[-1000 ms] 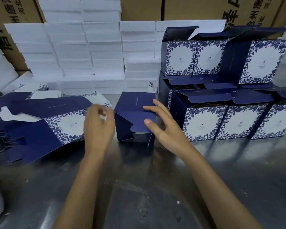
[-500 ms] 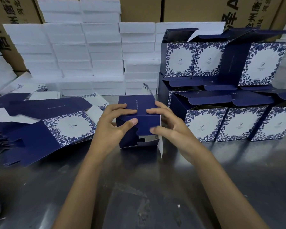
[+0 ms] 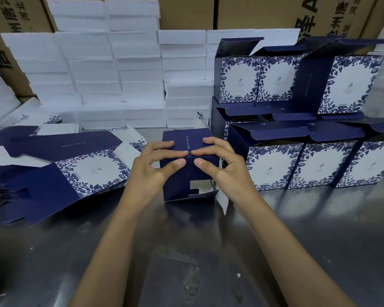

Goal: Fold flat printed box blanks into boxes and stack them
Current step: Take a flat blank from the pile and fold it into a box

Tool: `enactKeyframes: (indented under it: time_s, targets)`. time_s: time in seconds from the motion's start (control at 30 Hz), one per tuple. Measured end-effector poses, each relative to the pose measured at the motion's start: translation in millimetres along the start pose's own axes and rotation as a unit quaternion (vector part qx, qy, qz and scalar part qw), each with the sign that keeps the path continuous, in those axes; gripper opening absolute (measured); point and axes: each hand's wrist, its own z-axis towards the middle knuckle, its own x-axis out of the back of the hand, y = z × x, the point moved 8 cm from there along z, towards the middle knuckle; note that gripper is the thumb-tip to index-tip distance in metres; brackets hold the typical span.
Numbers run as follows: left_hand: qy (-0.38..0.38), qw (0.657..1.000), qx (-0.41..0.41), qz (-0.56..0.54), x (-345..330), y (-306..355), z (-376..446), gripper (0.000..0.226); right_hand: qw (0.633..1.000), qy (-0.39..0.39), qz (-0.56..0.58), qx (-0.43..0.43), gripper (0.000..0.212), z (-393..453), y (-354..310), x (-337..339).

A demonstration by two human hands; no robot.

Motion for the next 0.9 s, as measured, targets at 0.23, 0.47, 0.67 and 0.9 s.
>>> enactKeyframes:
  time_s: [0.23, 0.47, 0.67, 0.9]
  targets:
    - [0.006, 1.000, -0.009, -0.014, 2.0, 4.6, -0.8, 0.018, 1.000, -0.003, 0.010, -0.010, 0.022, -0.9, 1.8, 4.1]
    - [-0.004, 0.975, -0.138, 0.175, -20.0, 31.4, -9.9, 0.019, 1.000, -0.010, -0.012, -0.025, 0.043, -4.5, 12.1, 3.6]
    - [-0.047, 0.937, -0.150, 0.312, -40.1, 13.8, -14.0, 0.036, 0.997, -0.043, 0.049, -0.043, 0.052, -6.1, 13.4, -1.4]
    - [0.048, 0.949, -0.186, 0.252, -27.3, 9.6, -10.5, 0.050, 0.972, -0.029, 0.169, -0.159, 0.080, -9.1, 41.2, -3.4]
